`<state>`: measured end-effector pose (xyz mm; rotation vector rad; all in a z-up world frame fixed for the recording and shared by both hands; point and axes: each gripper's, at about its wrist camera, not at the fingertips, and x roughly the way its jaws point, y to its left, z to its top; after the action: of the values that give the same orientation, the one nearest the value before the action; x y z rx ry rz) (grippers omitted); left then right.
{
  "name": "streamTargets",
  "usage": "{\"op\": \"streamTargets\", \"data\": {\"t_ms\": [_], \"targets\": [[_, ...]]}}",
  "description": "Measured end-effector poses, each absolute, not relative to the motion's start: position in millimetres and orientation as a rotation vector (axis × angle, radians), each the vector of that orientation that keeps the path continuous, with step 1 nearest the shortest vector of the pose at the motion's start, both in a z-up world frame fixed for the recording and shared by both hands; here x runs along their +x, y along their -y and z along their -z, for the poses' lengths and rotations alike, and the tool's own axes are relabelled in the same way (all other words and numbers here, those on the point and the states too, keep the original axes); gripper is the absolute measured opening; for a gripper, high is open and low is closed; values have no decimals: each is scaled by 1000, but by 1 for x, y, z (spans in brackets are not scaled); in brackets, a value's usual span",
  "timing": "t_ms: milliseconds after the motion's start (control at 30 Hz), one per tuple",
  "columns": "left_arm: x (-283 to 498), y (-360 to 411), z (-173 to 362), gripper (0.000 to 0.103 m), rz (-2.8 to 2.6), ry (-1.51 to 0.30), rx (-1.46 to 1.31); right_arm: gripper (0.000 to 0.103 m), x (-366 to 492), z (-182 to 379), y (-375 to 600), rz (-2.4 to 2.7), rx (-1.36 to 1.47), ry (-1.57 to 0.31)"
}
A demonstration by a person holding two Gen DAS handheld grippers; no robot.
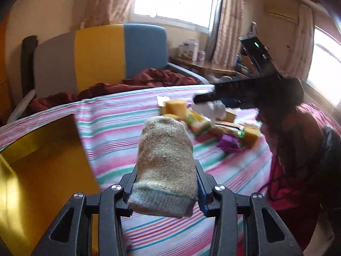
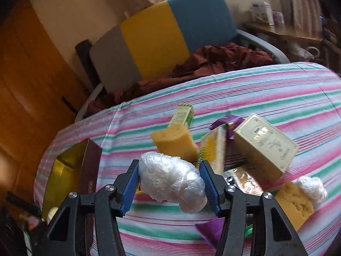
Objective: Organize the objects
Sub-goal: 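Carry the sock into the gold tray and open the left tool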
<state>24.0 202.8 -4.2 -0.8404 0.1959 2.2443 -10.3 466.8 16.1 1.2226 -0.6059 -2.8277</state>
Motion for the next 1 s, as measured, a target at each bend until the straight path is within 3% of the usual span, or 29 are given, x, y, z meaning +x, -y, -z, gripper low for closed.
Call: {"op": "streamTargets", "data": {"t_ms": [200,433,833,1000], "targets": [[-6,-141,4,44,-2398,-74,-959,57,-14,8,-410,2694,1367,239],[-43,-71,22,44,-2525,-88,-1123,57,-25,49,-385,2593,1634,-87],[-163,-10,51,44,-2571,-190,-1403,57,-28,53,-384,2605,1640,-136],[-195,-2,59,44,-2580,-150,-1505,55,-28,58,-382,2600,1670,-188]]}}
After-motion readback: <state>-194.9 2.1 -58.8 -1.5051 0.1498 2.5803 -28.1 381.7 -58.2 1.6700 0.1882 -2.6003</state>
